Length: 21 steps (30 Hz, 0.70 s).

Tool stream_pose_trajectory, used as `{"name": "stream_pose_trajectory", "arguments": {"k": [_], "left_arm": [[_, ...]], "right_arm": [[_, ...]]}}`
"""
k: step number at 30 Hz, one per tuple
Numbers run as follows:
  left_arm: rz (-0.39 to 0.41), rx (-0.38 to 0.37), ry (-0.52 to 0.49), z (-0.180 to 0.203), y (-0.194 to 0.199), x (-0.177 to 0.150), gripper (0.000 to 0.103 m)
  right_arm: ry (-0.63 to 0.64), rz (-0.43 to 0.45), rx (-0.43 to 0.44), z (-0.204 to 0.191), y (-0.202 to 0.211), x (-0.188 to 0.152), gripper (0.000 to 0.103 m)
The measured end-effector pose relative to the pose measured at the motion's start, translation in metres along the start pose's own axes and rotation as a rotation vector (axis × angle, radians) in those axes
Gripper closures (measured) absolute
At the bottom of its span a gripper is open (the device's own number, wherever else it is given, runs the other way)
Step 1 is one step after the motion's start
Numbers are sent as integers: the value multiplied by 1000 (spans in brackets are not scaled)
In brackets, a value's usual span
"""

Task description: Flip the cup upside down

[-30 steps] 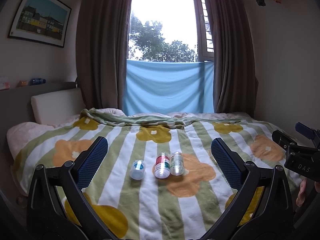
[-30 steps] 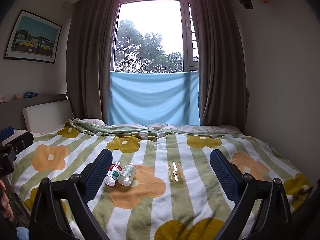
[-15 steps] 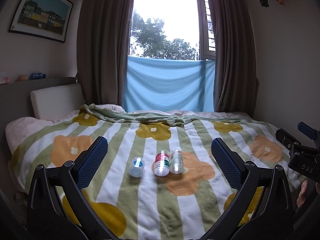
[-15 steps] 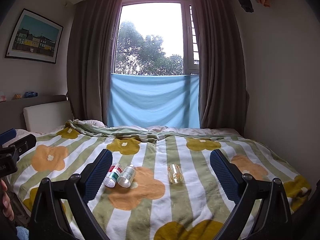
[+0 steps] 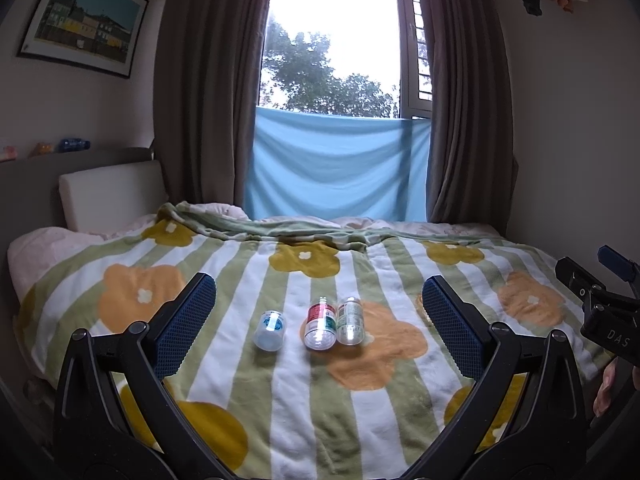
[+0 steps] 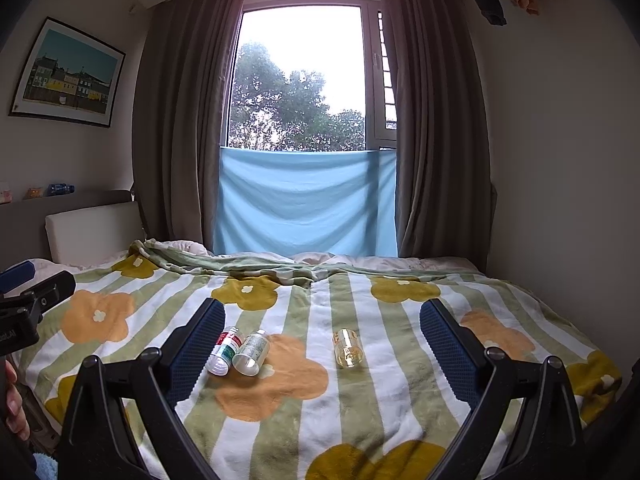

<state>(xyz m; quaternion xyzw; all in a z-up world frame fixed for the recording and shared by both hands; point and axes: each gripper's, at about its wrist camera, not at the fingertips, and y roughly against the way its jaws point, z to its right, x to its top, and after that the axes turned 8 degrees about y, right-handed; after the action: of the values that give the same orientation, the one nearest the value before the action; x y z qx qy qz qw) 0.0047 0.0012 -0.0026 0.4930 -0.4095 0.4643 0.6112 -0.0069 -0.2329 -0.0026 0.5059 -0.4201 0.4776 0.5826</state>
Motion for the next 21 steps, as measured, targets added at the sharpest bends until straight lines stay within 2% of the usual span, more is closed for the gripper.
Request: {"name": "stream_pose_trajectory", "arguments": {"k": [21], "left_arm": [[-22, -6, -1, -2, -10, -4, 0]], "right_arm": [[1, -2, 2, 2, -1, -2, 5]]}}
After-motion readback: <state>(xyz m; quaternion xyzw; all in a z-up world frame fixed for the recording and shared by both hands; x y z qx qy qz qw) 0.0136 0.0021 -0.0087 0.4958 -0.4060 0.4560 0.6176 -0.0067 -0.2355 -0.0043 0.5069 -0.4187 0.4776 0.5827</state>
